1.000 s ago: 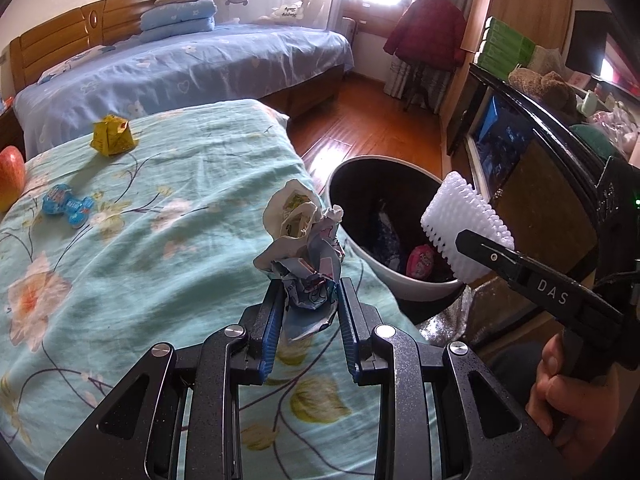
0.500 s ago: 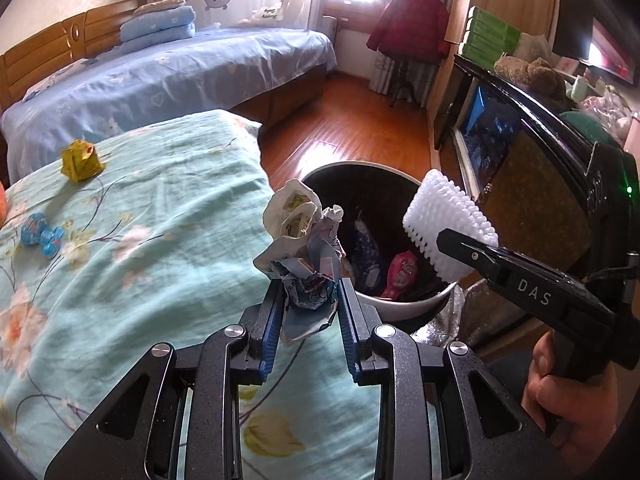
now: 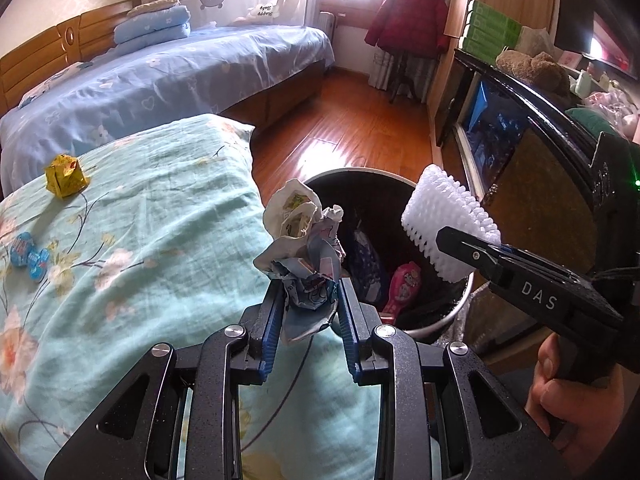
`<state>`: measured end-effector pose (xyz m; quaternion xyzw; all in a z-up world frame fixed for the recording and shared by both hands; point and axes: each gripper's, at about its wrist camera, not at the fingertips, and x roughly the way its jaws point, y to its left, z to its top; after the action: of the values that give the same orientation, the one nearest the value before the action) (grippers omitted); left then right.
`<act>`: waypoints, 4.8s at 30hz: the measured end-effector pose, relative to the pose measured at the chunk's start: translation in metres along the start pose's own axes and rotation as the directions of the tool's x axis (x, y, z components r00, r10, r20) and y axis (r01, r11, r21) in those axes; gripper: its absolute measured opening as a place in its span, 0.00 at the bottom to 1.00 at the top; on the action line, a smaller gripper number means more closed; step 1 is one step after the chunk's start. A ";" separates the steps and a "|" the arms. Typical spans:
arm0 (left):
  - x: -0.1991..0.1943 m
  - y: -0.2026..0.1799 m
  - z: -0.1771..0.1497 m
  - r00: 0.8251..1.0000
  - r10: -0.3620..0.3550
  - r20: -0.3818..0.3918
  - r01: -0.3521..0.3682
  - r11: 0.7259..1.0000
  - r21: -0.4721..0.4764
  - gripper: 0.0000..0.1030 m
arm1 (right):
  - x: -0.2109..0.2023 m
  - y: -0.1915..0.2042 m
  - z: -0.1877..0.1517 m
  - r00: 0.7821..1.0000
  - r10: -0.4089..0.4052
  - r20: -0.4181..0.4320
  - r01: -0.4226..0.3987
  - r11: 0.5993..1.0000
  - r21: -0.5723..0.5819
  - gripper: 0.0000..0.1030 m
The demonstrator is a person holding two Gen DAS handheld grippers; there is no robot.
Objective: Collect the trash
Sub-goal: 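Carry the foil wrapper and foam net over the trash bin with both tools, then open the left tool to drop the foil wrapper into the bin, then open the right tool to drop the white foam net into the bin, then grasp the blue milk bottle with the left tool while the right tool grasps the yellow snack bag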
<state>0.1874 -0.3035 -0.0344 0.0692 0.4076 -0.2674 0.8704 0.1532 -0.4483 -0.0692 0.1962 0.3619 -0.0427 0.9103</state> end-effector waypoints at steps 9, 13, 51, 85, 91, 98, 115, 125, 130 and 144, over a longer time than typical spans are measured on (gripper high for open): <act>0.012 -0.004 0.009 1.000 0.000 -0.013 0.000 1.000 0.009 0.25 | 0.008 -0.004 0.009 1.000 -0.007 -0.004 0.007 1.000 -0.009 0.24; 0.017 -0.006 0.012 1.000 -0.002 -0.019 0.002 1.000 0.013 0.25 | 0.012 -0.006 0.012 1.000 -0.011 -0.007 0.011 1.000 -0.008 0.25; 0.003 0.049 -0.017 0.999 0.025 -0.045 -0.032 0.989 -0.143 0.65 | 0.007 0.006 0.020 0.999 0.042 0.009 -0.041 0.999 -0.008 0.78; -0.035 0.223 -0.042 0.976 0.217 -0.036 -0.210 0.871 -0.445 0.67 | 0.072 0.156 0.015 0.971 0.213 -0.110 -0.233 0.949 -0.214 0.82; -0.016 0.238 -0.025 0.971 0.230 -0.059 -0.231 0.861 -0.454 0.67 | 0.094 0.168 0.027 0.966 0.222 -0.131 -0.247 0.944 -0.221 0.82; 0.005 0.255 -0.006 0.958 0.276 -0.082 -0.283 0.849 -0.447 0.67 | 0.115 0.171 0.039 0.966 0.214 -0.142 -0.240 0.949 -0.205 0.82; -0.024 0.320 -0.036 0.907 0.405 -0.116 -0.414 0.802 -0.430 0.67 | 0.158 0.229 0.037 0.945 0.250 -0.209 -0.301 0.917 -0.262 0.82; -0.035 0.331 -0.046 0.933 0.355 -0.064 -0.344 0.821 -0.457 0.67 | 0.195 0.277 0.041 0.940 0.253 -0.230 -0.320 0.888 -0.331 0.82; -0.030 0.335 -0.039 0.935 0.349 -0.055 -0.334 0.825 -0.456 0.53 | 0.211 0.295 0.048 0.947 0.233 -0.222 -0.302 0.884 -0.357 0.82; -0.030 0.330 -0.035 0.951 0.310 -0.012 -0.283 0.850 -0.444 0.29 | 0.196 0.288 0.038 0.960 0.213 -0.184 -0.265 0.902 -0.342 0.37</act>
<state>0.3200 -0.0001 -0.0671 -0.0753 0.4156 -0.0329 0.9058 0.3843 -0.1857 -0.0828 0.0702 0.4008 0.1512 0.9009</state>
